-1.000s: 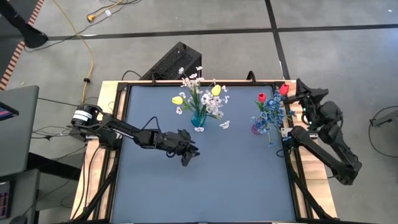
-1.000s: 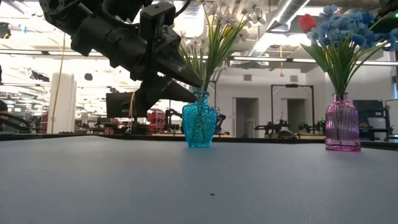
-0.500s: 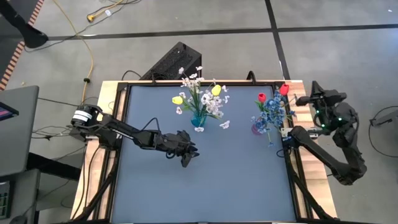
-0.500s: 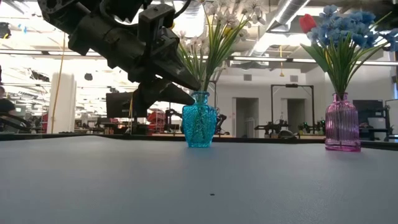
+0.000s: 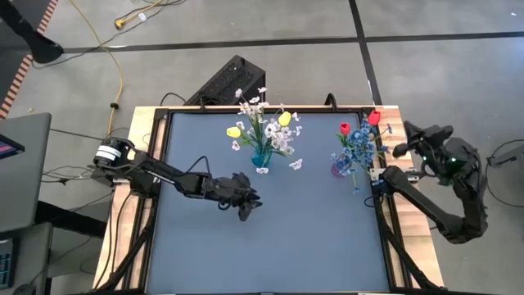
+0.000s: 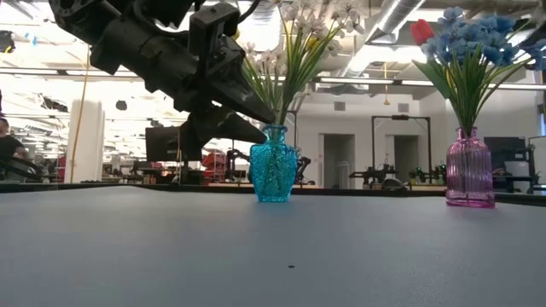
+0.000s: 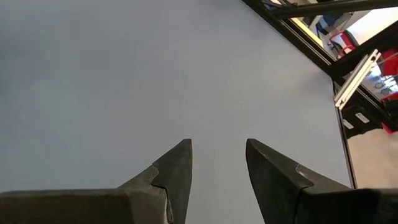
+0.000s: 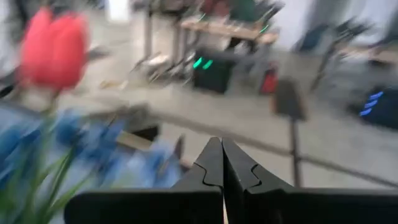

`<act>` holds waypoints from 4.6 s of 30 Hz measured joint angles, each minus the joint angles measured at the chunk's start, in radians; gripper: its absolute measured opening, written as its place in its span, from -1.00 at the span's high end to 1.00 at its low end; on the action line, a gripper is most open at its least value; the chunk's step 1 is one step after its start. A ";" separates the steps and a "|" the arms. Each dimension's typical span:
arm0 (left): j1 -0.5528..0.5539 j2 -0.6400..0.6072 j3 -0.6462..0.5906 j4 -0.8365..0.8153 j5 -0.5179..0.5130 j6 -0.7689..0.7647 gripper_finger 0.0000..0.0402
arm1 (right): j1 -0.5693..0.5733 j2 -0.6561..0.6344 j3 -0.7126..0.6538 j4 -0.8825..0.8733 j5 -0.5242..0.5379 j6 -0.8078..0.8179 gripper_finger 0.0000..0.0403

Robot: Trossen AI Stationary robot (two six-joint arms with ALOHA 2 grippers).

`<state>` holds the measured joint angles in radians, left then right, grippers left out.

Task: Sort flowers into vase by color
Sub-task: Return to Home Position

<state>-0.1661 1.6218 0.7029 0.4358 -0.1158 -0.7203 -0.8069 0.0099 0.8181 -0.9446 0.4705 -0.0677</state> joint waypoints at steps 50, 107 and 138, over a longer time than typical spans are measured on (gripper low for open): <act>-0.004 0.000 0.000 0.002 0.006 0.000 0.31 | 0.170 -0.001 -0.210 -0.264 0.035 -0.282 0.91; 0.119 -0.776 -0.232 -0.396 -0.058 0.255 0.31 | 0.212 0.133 -0.049 -0.158 -0.056 -0.075 0.91; 0.157 -1.067 -0.335 -0.447 -0.076 0.258 0.31 | 0.186 -0.005 -0.096 -0.177 -0.156 0.427 0.91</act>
<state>-0.0090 0.5549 0.3683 -0.0115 -0.1921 -0.4623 -0.6212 0.0048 0.7223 -1.1213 0.3146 0.3590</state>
